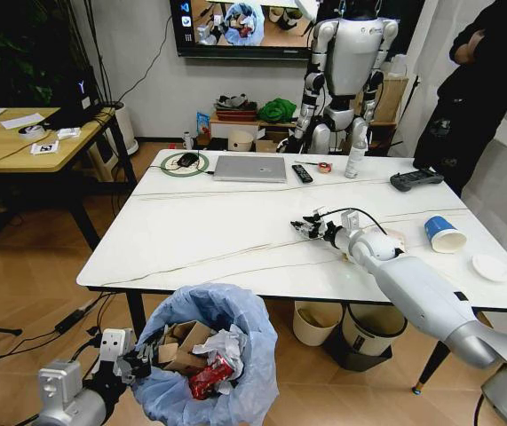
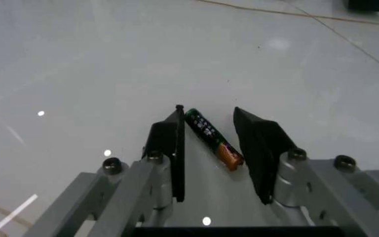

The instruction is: Pick up the trash bin and place the trash from the table into it.

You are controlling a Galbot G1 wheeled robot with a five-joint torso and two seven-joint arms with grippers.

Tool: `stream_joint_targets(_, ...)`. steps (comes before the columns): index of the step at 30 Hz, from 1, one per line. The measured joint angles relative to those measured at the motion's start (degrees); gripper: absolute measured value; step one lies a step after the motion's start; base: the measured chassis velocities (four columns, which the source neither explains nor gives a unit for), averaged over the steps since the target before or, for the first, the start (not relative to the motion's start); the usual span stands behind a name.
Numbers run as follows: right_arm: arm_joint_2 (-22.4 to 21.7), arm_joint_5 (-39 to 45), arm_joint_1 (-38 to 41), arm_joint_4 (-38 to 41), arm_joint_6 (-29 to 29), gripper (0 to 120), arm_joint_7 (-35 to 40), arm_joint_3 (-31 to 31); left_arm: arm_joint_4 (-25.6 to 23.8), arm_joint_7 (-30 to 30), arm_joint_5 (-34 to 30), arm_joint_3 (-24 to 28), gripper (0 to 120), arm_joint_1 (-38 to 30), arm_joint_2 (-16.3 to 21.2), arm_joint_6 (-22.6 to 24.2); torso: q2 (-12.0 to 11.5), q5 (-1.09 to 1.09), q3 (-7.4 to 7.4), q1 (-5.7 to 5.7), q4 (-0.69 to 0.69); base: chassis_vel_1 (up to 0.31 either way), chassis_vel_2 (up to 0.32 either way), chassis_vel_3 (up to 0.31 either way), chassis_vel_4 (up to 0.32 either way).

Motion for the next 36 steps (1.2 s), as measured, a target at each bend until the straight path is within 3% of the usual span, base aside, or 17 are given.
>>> stream_joint_targets(9, -1.05, -0.16, -0.62, 1.02, 0.08, 0, -0.25, -0.2, 0.0, 0.0, 0.0, 0.04, 0, -0.03, -0.01, 0.0, 0.0, 0.0, -0.01, 0.0, 0.0, 0.0, 0.0, 0.0, 0.0)
stream_joint_targets(29, -3.32, 0.1, -2.56, 4.81, 0.1, 0, -0.23, -0.34, 0.0, -0.04, 0.07, 0.21, 0, -0.02, -0.11, -0.01, 0.0, 0.0, 0.0, 0.0, 0.0, 0.0, 0.0, 0.0, 0.0)
stream_joint_targets(36, -5.59, 4.38, -4.89, 13.73, -0.01, 0, 0.07, 1.67, 0.0, -0.05, 0.23, 0.37, 0, 0.06, -0.16, -0.03, -0.01, 0.0, 0.02, 0.01, 0.0, 0.0, 0.0, 0.0, 0.0)
